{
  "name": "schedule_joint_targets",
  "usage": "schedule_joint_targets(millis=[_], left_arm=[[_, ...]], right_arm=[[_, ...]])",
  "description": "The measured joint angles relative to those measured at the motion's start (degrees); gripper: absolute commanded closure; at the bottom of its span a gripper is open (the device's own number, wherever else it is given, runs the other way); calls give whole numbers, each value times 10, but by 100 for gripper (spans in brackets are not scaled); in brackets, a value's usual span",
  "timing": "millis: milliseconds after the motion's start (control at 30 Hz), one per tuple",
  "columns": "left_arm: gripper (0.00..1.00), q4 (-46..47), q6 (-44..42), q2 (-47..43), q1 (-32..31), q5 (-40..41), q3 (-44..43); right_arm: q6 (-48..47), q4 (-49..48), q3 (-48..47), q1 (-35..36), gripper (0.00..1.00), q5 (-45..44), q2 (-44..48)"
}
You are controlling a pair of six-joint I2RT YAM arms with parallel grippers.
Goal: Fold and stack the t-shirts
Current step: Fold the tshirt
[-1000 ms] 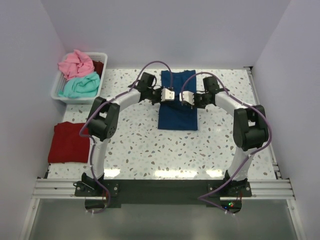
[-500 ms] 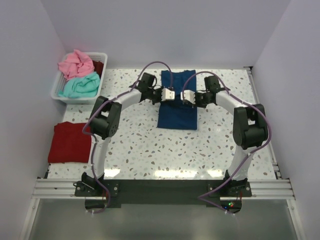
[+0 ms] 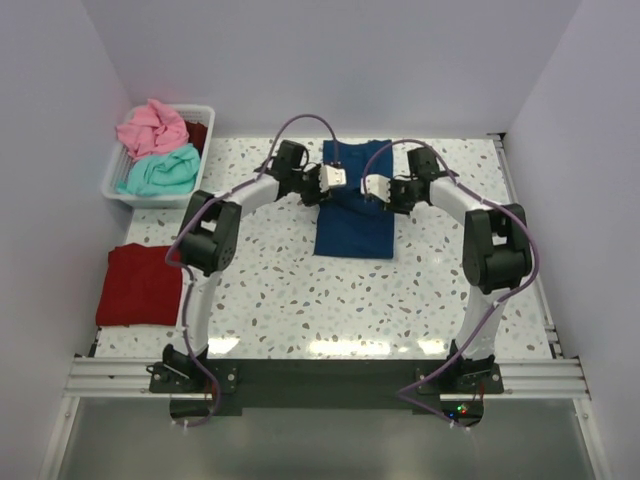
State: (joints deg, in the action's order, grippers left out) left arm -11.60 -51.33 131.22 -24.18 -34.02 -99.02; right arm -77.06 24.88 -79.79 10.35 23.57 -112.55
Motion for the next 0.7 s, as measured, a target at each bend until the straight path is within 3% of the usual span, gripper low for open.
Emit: schedule_joint_targets(millis=[200, 333, 500, 700], left_arm=[[35, 17, 85, -92, 48, -3, 80], [35, 16, 95, -198, 61, -28, 165], [41, 4, 44, -256, 37, -83, 244], [43, -40, -76, -240, -22, -92, 312]], right_arm=[[71, 31, -22, -3, 56, -1, 33], [104, 96, -22, 1, 58, 18, 93], [103, 119, 62, 39, 65, 31, 180], [79, 117, 163, 90, 68, 27, 174]])
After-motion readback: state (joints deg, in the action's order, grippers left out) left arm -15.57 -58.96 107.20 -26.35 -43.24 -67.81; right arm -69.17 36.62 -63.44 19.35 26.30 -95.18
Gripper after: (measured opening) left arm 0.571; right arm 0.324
